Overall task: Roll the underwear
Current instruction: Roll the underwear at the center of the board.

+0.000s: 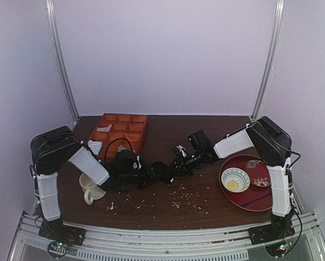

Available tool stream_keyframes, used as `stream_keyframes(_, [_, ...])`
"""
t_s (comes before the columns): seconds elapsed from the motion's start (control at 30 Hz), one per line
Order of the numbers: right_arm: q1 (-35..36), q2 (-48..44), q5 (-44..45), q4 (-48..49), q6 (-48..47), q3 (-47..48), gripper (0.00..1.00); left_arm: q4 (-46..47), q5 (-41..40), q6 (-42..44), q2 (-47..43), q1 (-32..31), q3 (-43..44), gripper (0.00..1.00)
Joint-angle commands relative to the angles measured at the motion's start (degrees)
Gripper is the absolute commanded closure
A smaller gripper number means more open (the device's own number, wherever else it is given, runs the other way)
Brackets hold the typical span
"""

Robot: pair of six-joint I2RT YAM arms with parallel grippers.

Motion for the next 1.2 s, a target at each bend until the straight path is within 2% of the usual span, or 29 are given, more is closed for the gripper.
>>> stream_keyframes(0.0, [0.6, 2.9, 3.4, -8.2, -1.3, -1.6, 1.0, 3.3, -1.9, 0.5, -0.1, 0.1, -0.2, 0.67])
stream_keyframes(0.1, [0.6, 2.3, 4.3, -9.1, -2.0, -1.7, 1.0, 4.9, -1.2, 0.4, -0.9, 0.2, -1.2, 0.56])
stream_keyframes(0.23, [0.6, 1.9, 5.4, -11.2, -3.5, -1.4, 0.99, 1.2, -1.0, 2.5, -4.1, 0.2, -2.1, 0.43])
stream_keyframes(0.33, [0.6, 1.5, 7.0, -12.6, -5.0, -1.7, 0.99, -1.9, -0.9, 3.9, -4.6, 0.1, -1.0, 0.47])
stream_keyframes(0.43, [0.6, 1.5, 7.9, -14.0, -6.0, -1.9, 0.99, 0.4, -0.6, 2.5, -3.8, 0.2, -1.1, 0.5])
stream_keyframes(0.53, [0.7, 1.0, 9.0, -16.1, -8.0, -1.5, 1.0, 1.0, -0.3, 2.5, -5.3, 0.2, -1.3, 0.48])
stream_keyframes(0.67, [1.0, -0.2, 10.8, -18.9, -10.0, -0.9, 1.0, -6.8, -0.7, 7.1, -11.1, 0.2, -0.5, 0.43])
stream_keyframes(0.83, [1.9, -0.7, 11.7, -20.5, -11.7, -0.1, 1.0, -17.2, -2.0, 14.9, -16.7, 0.2, 4.3, 0.42])
stream_keyframes(1.0, [2.5, -0.6, 11.6, -20.0, -11.4, 0.1, 1.0, -19.5, -0.4, 16.7, -14.2, 0.2, 8.5, 0.43])
stream_keyframes(1.17, [2.7, -1.0, 11.8, -20.0, -11.5, 0.0, 1.0, -16.8, -0.6, 14.0, -10.9, 0.2, 6.7, 0.47])
